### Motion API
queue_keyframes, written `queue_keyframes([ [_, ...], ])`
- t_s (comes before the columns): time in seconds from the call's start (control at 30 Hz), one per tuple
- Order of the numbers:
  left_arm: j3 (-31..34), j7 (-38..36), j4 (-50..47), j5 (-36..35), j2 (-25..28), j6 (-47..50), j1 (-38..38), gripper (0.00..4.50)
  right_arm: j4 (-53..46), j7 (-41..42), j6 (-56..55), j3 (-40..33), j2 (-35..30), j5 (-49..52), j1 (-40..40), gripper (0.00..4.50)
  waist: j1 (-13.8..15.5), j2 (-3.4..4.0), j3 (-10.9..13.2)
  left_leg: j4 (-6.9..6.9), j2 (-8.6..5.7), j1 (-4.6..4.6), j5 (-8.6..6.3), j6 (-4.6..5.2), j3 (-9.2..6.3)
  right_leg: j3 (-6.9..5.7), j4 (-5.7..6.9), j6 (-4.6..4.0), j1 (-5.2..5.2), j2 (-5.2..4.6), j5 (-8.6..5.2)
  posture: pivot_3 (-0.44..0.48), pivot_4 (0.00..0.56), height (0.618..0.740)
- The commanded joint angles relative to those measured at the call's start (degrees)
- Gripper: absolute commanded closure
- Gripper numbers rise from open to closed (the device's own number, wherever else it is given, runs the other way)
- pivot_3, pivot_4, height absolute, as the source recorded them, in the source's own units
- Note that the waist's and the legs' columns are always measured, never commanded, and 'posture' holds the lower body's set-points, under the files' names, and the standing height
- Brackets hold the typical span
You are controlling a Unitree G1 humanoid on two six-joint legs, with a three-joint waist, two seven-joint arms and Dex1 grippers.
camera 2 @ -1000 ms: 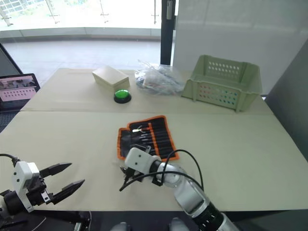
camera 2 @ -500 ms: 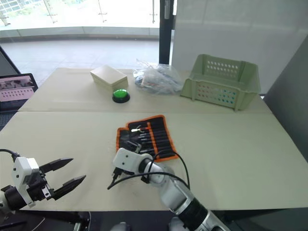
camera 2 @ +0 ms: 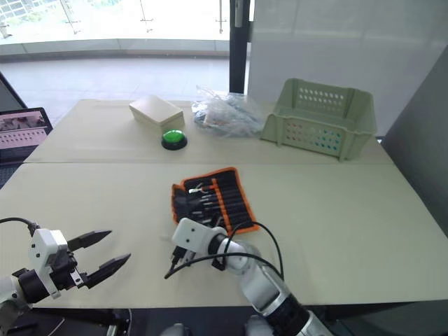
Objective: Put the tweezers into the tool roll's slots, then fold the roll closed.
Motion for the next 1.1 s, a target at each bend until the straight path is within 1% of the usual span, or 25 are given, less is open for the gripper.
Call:
queue_keyframes([
  [0.03, -0.07, -0.62, 0.92, 0.15, 0.54, -2.13, -0.83, 0.0, -4.37, 4.25, -3.77, -2.34, -2.0, 4.17, 0.81, 4.46, 0.0, 0.0, 0.0, 0.0, 0.0, 0.01, 0.0, 0.0, 0.0, 0.0, 0.0, 0.0, 0.0, 0.0, 0.0, 0.0, 0.15, 0.713],
  [0.13, -2.05, -1.7, 3.88, 1.31, 1.69, -3.24, -3.49, 0.0, -7.35, 9.64, -7.17, -3.77, -6.51, 7.95, 2.66, 4.46, 0.29, 0.01, 0.0, 0.02, 0.0, 0.05, 0.0, 0.0, 0.0, -0.01, 0.02, 0.0, 0.05, 0.01, 0.0, 0.0, 0.15, 0.713],
  [0.23, -5.34, -3.02, 6.75, 2.96, 3.36, -3.78, -7.13, 0.0, -10.03, 13.81, -9.54, -5.98, -11.14, 11.01, 4.47, 4.46, 0.41, 0.0, 0.0, 0.06, -0.02, 0.01, 0.0, 0.0, 0.0, -0.02, 0.0, 0.0, 0.05, 0.0, 0.0, 0.0, 0.15, 0.713],
  [0.3, -8.13, -5.3, 9.14, 3.94, 4.69, -4.95, -10.13, 0.0, -11.35, 16.38, -11.01, -7.46, -14.26, 12.71, 5.59, 4.46, 0.42, 0.0, 0.0, 0.07, -0.02, 0.02, 0.0, 0.0, -0.01, -0.03, 0.0, 0.01, 0.05, 0.01, 0.0, 0.0, 0.15, 0.713],
  [0.4, -13.15, -9.41, 15.35, 7.05, 6.25, -9.69, -16.38, 0.0, -13.47, 19.74, -12.46, -9.45, -18.44, 15.14, 7.34, 4.46, 0.63, 0.02, 0.0, 0.07, -0.02, 0.04, 0.0, 0.01, 0.0, -0.03, 0.03, 0.01, 0.07, 0.02, 0.0, 0.0, 0.15, 0.713],
  [0.47, -17.33, -12.77, 21.6, 9.12, 6.2, -13.39, -22.8, 0.0, -14.77, 21.17, -13.18, -10.47, -20.64, 16.16, 8.71, 4.46, 0.74, 0.02, 0.0, 0.08, -0.03, 0.03, 0.0, 0.01, 0.0, -0.03, 0.02, 0.01, 0.08, 0.02, 0.0, 0.0, 0.15, 0.713],
  [0.6, -22.83, -17.74, 31.82, 12.14, 5.22, -19.89, -32.16, 0.0, -16.04, 22.22, -13.45, -11.53, -21.98, 17.03, 9.97, 4.46, 0.85, 0.02, 0.0, 0.1, -0.04, 0.01, 0.01, 0.01, 0.0, -0.04, 0.07, 0.0, 0.05, 0.05, 0.0, 0.0, 0.15, 0.713],
  [0.7, -27.04, -21.85, 40.09, 13.52, 2.9, -23.28, -40.96, 0.0, -16.47, 21.59, -12.98, -12.27, -22.22, 16.43, 10.29, 4.46, 1.22, 0.03, 0.0, 0.14, -0.04, -0.01, 0.01, 0.02, 0.0, -0.04, 0.14, 0.0, 0.04, 0.05, 0.0, 0.0, 0.15, 0.713],
  [0.87, -31.59, -27.27, 51.79, 16.04, -1.06, -29.51, -50.67, 0.0, -17.37, 20.12, -11.83, -12.93, -22.05, 15.59, 10.92, 4.46, 1.43, 0.02, 0.0, 0.51, -0.07, -0.12, 0.0, 0.03, -0.02, -0.06, 0.32, 0.01, 0.04, 0.04, 0.01, 0.0, 0.15, 0.713],
  [0.97, -32.94, -30.29, 58.32, 16.77, -3.2, -32.72, -55.16, 0.0, -18.38, 19.18, -10.94, -13.08, -21.89, 15.02, 11.73, 4.46, 1.35, 0.02, 0.0, 0.6, -0.08, -0.15, -0.01, 0.04, -0.03, -0.07, 0.37, 0.01, 0.03, 0.05, 0.0, 0.0, 0.15, 0.713],
  [1.1, -33.19, -33.69, 63.23, 16.39, -4.68, -34.73, -57.97, 1.17, -19.5, 18.14, -9.85, -13.14, -21.79, 14.29, 12.64, 4.5, 1.19, 0.02, 0.0, 0.82, -0.08, -0.19, -0.06, 0.14, -0.03, -0.06, 0.49, 0.02, 0.03, 0.08, 0.0, 0.0, 0.15, 0.713],
])
